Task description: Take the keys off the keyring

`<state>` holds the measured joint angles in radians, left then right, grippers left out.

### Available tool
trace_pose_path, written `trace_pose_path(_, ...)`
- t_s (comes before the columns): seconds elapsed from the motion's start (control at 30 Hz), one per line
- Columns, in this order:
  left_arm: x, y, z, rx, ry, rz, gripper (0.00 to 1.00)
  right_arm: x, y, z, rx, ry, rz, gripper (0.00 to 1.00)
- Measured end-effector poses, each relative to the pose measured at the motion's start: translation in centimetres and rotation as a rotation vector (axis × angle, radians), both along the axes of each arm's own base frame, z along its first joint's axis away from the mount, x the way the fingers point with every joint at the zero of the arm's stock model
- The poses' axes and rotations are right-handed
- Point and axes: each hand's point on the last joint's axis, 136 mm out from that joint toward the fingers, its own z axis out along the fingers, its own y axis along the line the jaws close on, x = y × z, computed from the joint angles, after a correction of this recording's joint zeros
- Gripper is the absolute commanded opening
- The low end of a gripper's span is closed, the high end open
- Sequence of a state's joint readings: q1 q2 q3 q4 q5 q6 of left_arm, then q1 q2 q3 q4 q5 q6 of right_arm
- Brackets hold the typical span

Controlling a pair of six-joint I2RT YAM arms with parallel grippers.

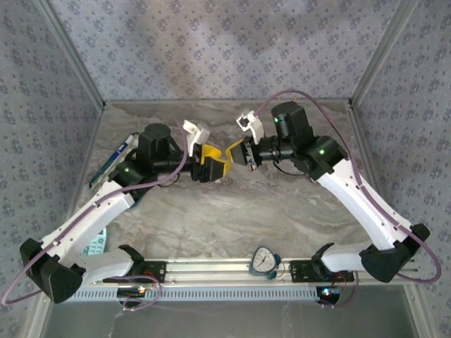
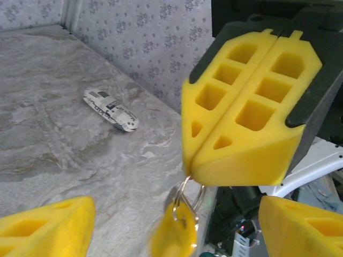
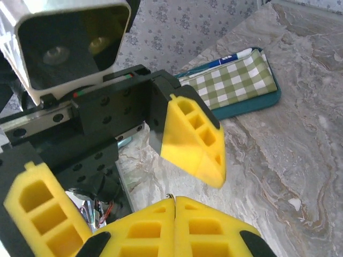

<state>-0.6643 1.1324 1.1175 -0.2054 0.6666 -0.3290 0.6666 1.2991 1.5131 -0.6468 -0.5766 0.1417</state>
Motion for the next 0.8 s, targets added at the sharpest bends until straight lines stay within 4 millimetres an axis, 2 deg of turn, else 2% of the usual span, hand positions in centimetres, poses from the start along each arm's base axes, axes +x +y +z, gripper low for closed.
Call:
trace_pose_path(0.3,-0.6,-0.3,0.1,0.000,-0.014,-0.026,0.52,-0.1,0.1,1.4,0.023,-0.028,0.001,0.04)
trace_pose_path(0.47,-0.9,-0.1,0.5,-0.009,-0.026,-0.031,0.46,0.0,0.1,1.5,0.022,-0.031,-0.005,0.03)
trace_pose_path(0.6,-1.4,0.3,1.2,-0.017,-0.053,-0.033,0.32,0.0,0.1,1.5,0.022,-0.029,-0.007,0.04)
trace_pose_path(0.7,-1.6,0.5,1.5,-0.020,-0.069,-0.035,0.26,0.0,0.1,1.5,0.022,-0.029,-0.009,0.04)
trace_pose_path(0.8,-1.7,0.6,1.5,-0.020,-0.072,-0.036,0.26,0.0,0.1,1.5,0.021,-0.029,-0.010,0.04)
